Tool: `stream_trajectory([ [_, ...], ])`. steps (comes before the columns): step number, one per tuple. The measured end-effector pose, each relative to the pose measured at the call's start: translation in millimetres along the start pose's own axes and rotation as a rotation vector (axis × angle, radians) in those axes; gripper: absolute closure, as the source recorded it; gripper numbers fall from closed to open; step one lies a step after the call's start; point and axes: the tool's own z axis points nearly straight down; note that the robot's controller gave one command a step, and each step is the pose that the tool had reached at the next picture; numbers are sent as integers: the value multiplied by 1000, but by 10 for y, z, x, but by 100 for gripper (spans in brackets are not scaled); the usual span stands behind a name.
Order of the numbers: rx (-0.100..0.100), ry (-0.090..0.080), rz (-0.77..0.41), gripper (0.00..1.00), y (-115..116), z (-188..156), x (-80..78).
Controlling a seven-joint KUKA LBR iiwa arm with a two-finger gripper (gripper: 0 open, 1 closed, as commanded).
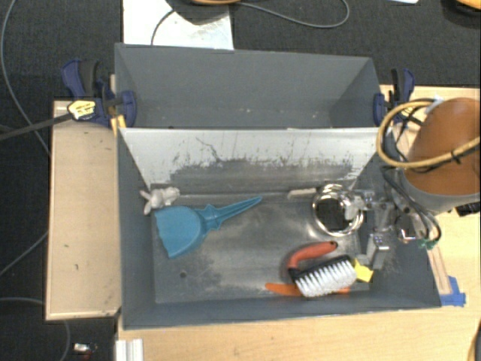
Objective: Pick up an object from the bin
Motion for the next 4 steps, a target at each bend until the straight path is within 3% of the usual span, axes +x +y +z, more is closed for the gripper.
stream_trajectory([
  [2, 2, -8, -38, 0, 21, -1, -50],
  [3, 2, -8, -119, 0, -9, 132, -18],
  [4, 2, -10, -138, 0, 62, 374, -102],
])
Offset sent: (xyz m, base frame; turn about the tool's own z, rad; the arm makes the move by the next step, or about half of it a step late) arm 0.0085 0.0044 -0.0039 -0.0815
